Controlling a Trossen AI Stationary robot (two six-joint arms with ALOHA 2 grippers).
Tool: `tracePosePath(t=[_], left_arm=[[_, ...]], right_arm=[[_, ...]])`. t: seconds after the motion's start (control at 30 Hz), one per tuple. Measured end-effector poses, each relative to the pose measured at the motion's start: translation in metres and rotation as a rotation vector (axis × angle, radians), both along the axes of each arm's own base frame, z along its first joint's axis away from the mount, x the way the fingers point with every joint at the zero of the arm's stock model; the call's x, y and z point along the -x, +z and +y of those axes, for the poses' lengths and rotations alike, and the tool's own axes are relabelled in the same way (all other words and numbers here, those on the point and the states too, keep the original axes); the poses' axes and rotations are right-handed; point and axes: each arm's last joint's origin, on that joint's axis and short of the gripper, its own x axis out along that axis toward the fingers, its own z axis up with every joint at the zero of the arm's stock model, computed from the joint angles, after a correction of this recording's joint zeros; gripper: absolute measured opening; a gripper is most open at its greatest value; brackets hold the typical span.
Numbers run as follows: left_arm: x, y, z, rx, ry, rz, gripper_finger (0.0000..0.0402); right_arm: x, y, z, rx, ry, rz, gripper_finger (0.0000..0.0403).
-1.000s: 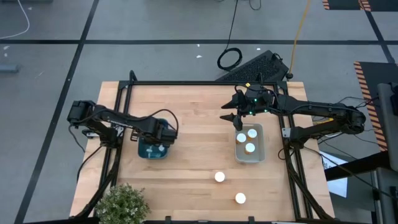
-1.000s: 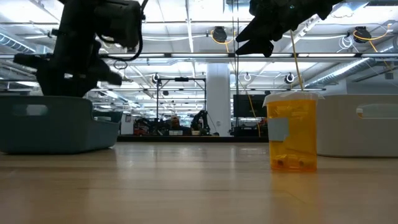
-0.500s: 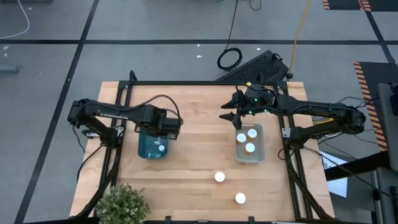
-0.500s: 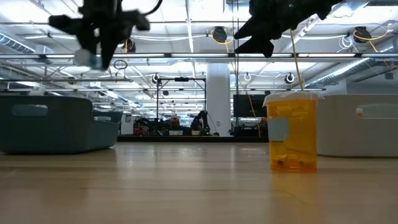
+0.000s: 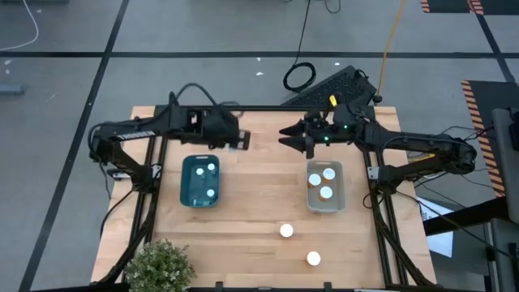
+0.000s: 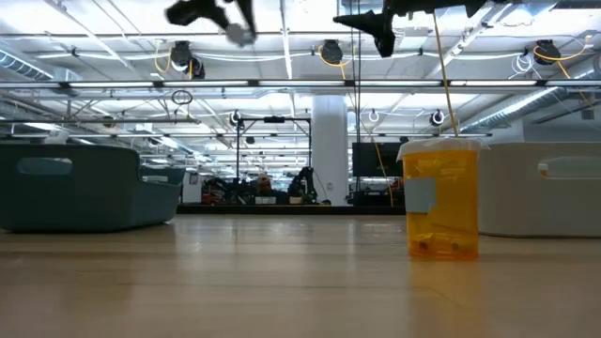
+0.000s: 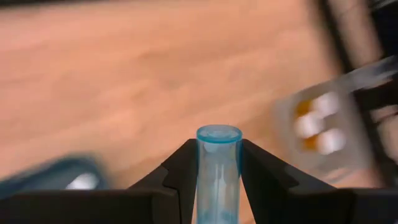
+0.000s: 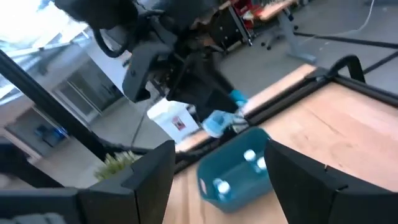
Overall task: Pick and place medicine bottles into bin by pill shape (circle, oval)
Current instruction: Adjust the blue pill bottle
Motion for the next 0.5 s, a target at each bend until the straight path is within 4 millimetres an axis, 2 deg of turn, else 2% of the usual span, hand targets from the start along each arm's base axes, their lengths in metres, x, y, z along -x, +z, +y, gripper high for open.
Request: tracePosePath(t=[0.2,0.33,0.5], left_arm=[[-0.021,0.032,0.020,-0.159,-0.055,-0.332,0.0115],[-0.030,0.053,0.031,-0.281,-0.080,-0.532,0.0115],[-0.033,0.074,0.037,-0.432,-0.142,-0.686,0.0115]], right_arm=[[0.000,0.025,-0.002,-0.075,0.002,-0.132,0.0240],[0.001,0.033,-0.004,-0.179,0.017,-0.217,0.0240],[0.002,0.038,-0.006,-0.261,-0.031,-0.276,0.0240]])
